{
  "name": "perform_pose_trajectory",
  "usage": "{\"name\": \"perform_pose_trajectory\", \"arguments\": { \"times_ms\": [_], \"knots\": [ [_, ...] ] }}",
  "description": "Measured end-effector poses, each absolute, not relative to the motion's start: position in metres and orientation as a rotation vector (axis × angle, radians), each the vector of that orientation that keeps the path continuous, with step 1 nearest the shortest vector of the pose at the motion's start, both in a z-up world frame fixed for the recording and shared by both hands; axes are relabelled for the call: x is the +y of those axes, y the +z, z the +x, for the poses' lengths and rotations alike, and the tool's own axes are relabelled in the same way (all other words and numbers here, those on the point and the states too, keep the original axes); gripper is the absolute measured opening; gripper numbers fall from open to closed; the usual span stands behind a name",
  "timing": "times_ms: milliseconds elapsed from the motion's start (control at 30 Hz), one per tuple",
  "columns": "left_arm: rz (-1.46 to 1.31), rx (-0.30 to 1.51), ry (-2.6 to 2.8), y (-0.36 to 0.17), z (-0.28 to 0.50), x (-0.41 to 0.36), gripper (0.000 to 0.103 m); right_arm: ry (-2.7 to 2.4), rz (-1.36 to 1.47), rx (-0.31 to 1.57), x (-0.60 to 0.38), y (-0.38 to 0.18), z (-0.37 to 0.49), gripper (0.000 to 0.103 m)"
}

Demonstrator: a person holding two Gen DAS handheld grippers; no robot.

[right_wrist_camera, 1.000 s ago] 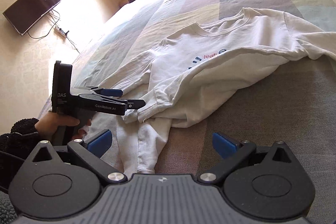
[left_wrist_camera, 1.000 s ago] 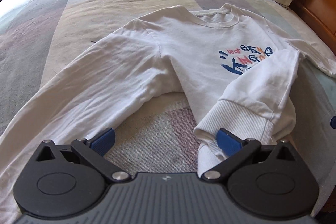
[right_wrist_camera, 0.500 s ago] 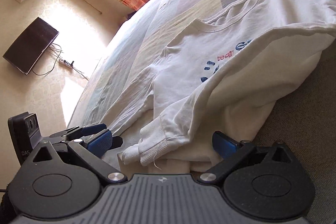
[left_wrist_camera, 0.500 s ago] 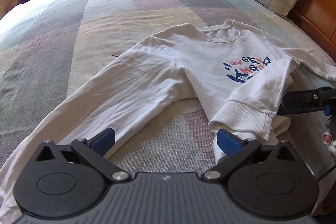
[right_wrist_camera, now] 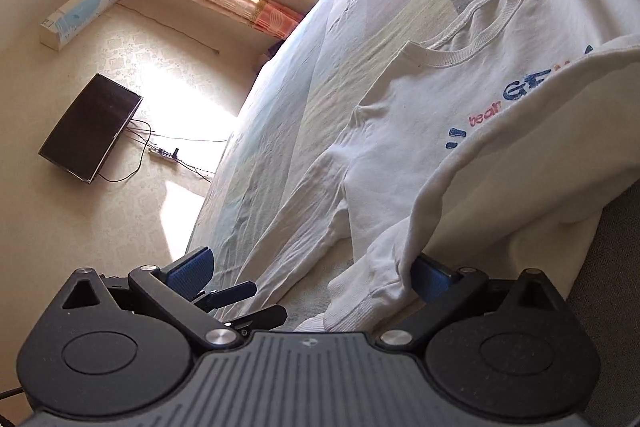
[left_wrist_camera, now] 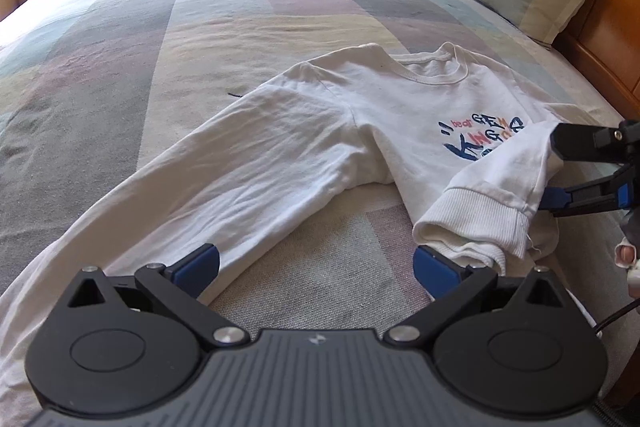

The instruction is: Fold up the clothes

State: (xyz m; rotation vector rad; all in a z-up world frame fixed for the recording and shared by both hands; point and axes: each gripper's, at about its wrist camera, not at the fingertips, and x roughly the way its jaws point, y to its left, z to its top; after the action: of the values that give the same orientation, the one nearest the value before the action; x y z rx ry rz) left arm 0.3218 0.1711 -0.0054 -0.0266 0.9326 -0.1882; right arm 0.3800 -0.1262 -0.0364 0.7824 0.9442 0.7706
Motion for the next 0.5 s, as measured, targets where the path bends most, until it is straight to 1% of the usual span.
{"name": "perform_pose_trajectory", "arguments": {
  "times_ms": [67, 167, 400, 433, 500],
  "knots": [
    [-0.026, 0.942, -0.19, -0.008, 0.322, 0.171, 0.102, 0.774, 0.806, 0.969, -0.125, -0.052, 0.384, 0.103],
    [-0.03, 0.957, -0.19, -0.012, 0.323, 0.17, 0.102, 0.796, 0.839, 0.925, -0.129, -0.066, 0.383, 0.103],
    [-0.053, 0.973, -0.178, -0.017, 0.324, 0.169, 0.102, 0.821, 0.799, 0.865, -0.129, -0.068, 0.375, 0.102],
    [-0.055, 0.971, -0.179, -0.017, 0.323, 0.168, 0.102, 0.802, 0.798, 0.863, -0.13, -0.068, 0.375, 0.098],
    [-0.058, 0.967, -0.18, -0.016, 0.321, 0.167, 0.102, 0.75, 0.806, 0.858, -0.134, -0.072, 0.374, 0.086]
  ]
}}
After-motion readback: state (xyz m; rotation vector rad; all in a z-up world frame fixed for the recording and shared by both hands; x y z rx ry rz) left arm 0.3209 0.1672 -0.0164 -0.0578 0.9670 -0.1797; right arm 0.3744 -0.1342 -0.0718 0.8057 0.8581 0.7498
